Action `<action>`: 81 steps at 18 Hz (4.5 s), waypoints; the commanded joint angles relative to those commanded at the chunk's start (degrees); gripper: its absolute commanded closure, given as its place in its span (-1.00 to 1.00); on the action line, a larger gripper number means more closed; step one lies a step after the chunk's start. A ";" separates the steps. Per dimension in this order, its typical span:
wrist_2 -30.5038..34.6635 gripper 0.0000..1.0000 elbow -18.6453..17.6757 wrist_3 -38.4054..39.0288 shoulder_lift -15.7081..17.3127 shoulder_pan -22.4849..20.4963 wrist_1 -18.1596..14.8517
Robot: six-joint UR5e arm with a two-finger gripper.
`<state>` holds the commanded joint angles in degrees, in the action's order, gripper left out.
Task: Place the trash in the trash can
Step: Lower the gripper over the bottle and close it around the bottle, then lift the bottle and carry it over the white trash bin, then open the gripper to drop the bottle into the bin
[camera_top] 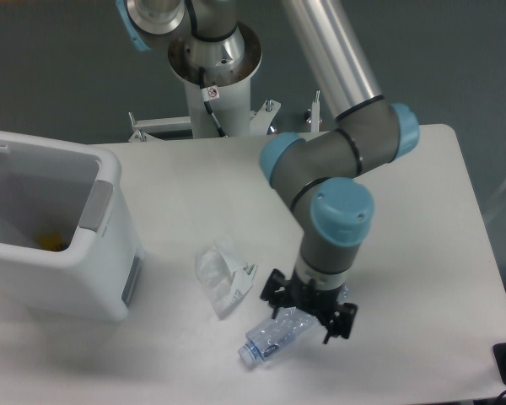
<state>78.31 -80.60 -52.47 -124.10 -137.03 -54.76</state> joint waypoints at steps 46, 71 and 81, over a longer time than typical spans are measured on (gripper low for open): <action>-36.95 0.22 5.62 14.13 3.51 -1.40 -0.17; -63.19 0.11 1.15 14.07 17.83 9.06 1.41; -62.23 -1.00 -6.50 6.59 19.33 9.50 1.85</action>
<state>16.08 -87.10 -45.88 -104.77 -127.53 -52.91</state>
